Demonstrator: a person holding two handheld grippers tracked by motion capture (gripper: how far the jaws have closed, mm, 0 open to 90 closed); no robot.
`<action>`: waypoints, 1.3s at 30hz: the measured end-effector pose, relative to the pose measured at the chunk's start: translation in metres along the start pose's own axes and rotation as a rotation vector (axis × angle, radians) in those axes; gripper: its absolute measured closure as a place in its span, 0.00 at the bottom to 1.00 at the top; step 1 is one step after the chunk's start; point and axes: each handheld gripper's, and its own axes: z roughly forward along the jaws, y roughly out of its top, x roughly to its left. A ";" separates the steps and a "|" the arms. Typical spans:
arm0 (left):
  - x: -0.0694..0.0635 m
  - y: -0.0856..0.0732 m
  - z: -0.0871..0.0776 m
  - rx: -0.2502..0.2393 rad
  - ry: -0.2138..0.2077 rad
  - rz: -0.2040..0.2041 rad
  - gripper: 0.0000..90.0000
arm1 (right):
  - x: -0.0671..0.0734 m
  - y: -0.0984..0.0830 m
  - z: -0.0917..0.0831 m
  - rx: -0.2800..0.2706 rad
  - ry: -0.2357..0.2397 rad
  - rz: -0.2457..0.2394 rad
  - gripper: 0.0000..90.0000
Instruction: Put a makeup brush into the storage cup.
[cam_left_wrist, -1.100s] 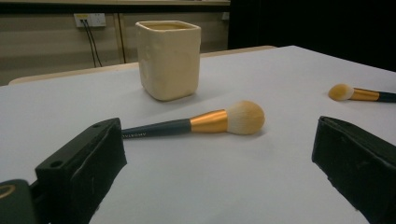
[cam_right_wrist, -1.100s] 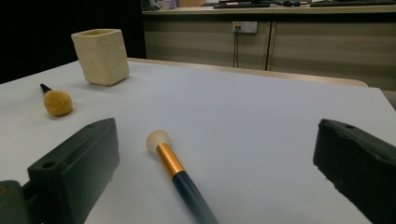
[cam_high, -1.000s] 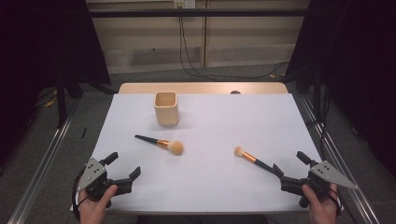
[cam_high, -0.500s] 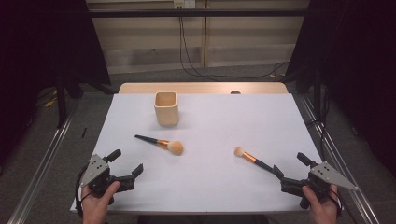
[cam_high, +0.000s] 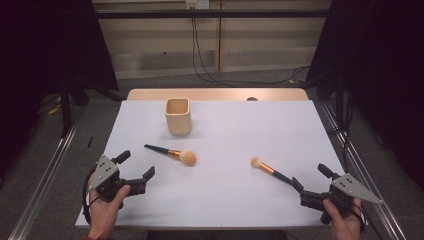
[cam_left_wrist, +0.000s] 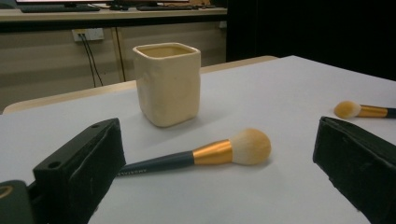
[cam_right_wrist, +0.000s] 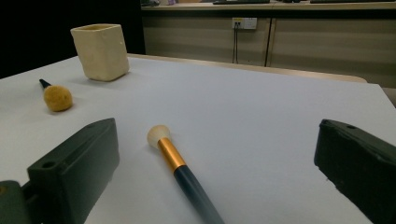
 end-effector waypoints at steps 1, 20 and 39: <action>0.000 0.001 0.002 0.002 -0.001 0.005 0.02 | 0.000 0.000 0.000 0.000 0.001 0.000 0.00; 0.003 0.025 0.040 -0.007 -0.027 0.003 0.03 | 0.000 0.000 0.003 0.003 0.020 0.009 0.00; 0.017 0.054 0.085 -0.035 -0.033 0.000 0.03 | 0.000 -0.001 0.003 0.009 0.025 0.011 0.00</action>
